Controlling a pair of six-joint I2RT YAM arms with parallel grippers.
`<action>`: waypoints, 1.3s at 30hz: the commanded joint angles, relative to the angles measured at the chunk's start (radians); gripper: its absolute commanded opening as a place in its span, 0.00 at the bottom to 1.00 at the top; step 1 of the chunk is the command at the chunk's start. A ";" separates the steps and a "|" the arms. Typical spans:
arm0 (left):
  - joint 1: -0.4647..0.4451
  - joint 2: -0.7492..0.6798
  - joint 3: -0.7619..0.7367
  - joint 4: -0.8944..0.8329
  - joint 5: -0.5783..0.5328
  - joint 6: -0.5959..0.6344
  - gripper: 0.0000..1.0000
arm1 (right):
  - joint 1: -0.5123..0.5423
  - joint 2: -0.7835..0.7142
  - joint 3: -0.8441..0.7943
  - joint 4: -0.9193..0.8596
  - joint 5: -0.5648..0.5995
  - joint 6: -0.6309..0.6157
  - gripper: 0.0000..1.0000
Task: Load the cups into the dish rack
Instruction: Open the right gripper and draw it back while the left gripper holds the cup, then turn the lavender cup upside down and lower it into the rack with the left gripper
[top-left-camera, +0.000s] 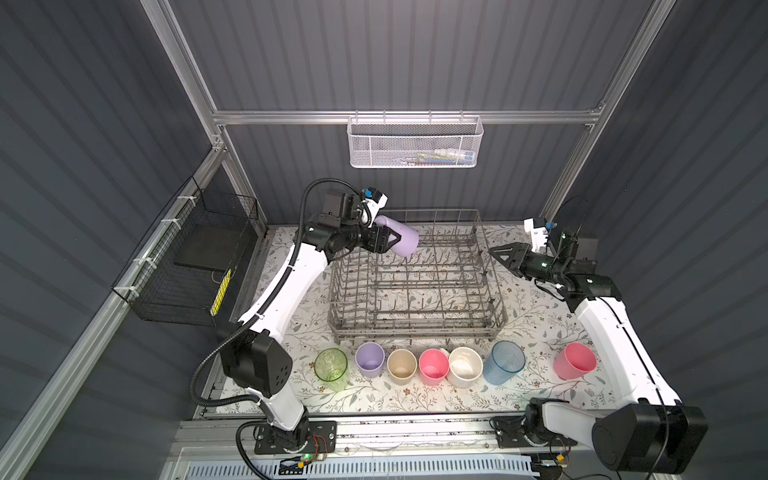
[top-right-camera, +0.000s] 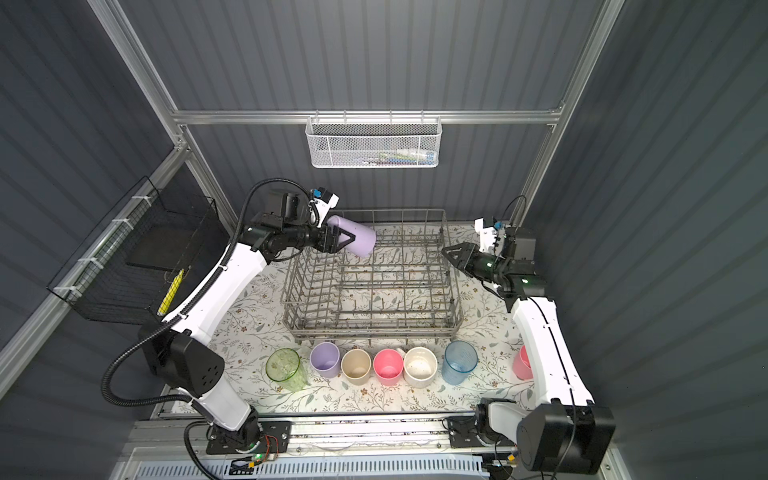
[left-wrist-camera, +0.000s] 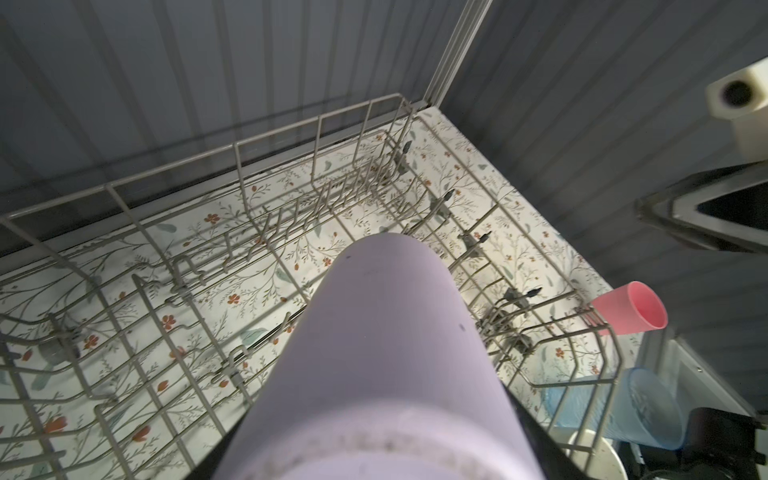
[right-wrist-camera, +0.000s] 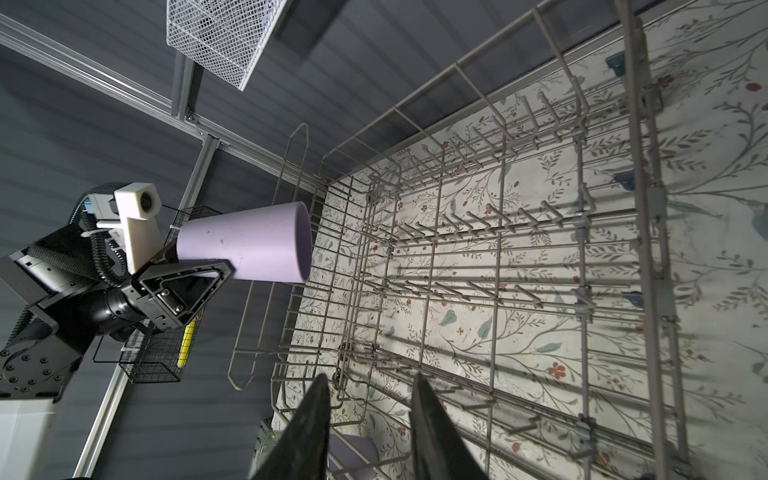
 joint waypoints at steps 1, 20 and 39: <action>-0.018 0.058 0.096 -0.091 -0.109 0.048 0.20 | -0.010 -0.007 -0.011 -0.022 0.016 -0.042 0.34; -0.070 0.340 0.332 -0.215 -0.281 0.080 0.20 | -0.058 -0.006 -0.050 -0.023 -0.003 -0.072 0.35; -0.089 0.471 0.434 -0.246 -0.326 0.095 0.20 | -0.078 -0.002 -0.070 -0.011 -0.031 -0.077 0.34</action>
